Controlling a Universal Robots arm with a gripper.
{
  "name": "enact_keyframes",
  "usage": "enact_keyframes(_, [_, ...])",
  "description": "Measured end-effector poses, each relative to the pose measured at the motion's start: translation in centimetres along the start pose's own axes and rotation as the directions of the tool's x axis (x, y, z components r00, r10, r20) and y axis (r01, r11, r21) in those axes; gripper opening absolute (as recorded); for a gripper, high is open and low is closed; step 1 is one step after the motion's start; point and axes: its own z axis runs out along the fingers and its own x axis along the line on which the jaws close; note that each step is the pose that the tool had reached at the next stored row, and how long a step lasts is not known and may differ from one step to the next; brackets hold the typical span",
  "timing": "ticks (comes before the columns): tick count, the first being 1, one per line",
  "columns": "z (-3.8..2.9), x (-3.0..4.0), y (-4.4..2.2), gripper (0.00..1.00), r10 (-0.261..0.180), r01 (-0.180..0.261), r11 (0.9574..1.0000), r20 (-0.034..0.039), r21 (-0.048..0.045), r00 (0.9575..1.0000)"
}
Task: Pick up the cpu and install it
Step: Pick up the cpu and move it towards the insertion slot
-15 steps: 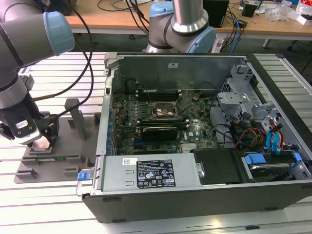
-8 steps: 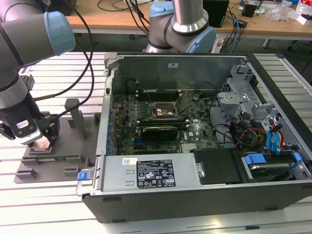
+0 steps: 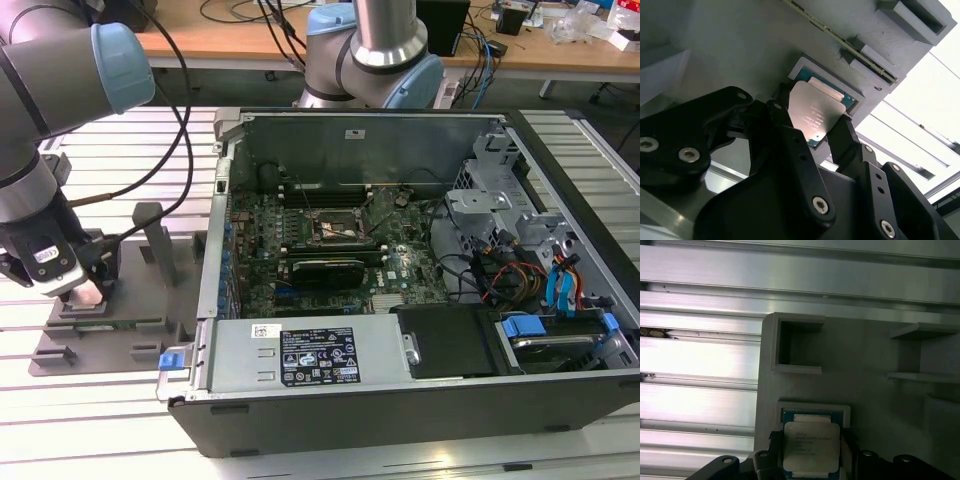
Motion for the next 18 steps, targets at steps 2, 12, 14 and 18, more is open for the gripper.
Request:
enact_keyframes(2, [0.0,-0.01,0.0,0.55,0.0,0.0,1.0,0.0,0.0,1.0])
enact_keyframes(12, [0.0,-0.04,0.02,0.55,0.0,0.0,1.0,0.0,0.0,1.0])
enact_keyframes(14, [0.0,-0.05,0.02,0.55,0.0,0.0,1.0,0.0,0.0,1.0])
enact_keyframes(18, [-0.03,-0.06,0.03,0.55,0.0,0.0,1.0,0.0,0.0,1.0])
